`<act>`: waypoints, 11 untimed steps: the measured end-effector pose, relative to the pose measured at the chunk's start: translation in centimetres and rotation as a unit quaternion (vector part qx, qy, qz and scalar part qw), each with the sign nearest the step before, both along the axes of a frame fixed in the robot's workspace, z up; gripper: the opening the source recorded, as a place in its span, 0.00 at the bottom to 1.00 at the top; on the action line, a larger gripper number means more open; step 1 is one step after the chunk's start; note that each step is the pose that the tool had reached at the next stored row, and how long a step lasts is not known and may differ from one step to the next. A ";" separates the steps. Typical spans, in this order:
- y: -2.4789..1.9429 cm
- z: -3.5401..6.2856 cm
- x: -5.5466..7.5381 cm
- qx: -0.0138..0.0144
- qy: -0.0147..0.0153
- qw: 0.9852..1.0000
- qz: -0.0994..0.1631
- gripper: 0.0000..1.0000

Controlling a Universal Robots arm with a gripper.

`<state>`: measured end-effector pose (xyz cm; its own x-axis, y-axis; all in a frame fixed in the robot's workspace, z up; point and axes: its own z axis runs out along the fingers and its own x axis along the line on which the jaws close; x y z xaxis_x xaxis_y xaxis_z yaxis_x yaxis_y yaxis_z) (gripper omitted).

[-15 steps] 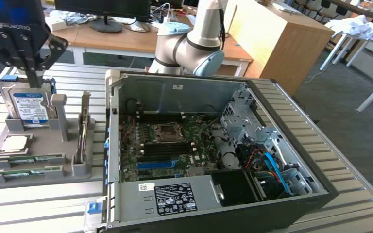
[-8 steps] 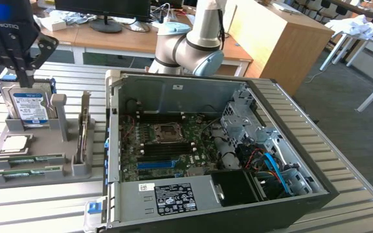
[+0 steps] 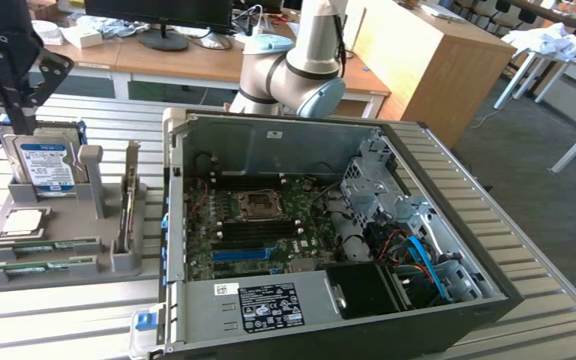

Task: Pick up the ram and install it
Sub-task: 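Reach for the ram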

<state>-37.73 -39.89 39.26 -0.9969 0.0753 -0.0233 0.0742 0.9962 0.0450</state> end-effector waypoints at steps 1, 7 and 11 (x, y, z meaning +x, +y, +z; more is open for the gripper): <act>0.00 0.00 -0.1 0.000 0.000 1.000 0.000 0.10; 0.00 0.00 -0.7 0.000 0.000 1.000 0.000 0.10; 0.00 0.00 -0.7 0.000 0.000 1.000 0.000 0.10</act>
<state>-38.43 -39.89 39.26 -0.9969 0.0752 -0.0233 0.0741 0.9962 0.0450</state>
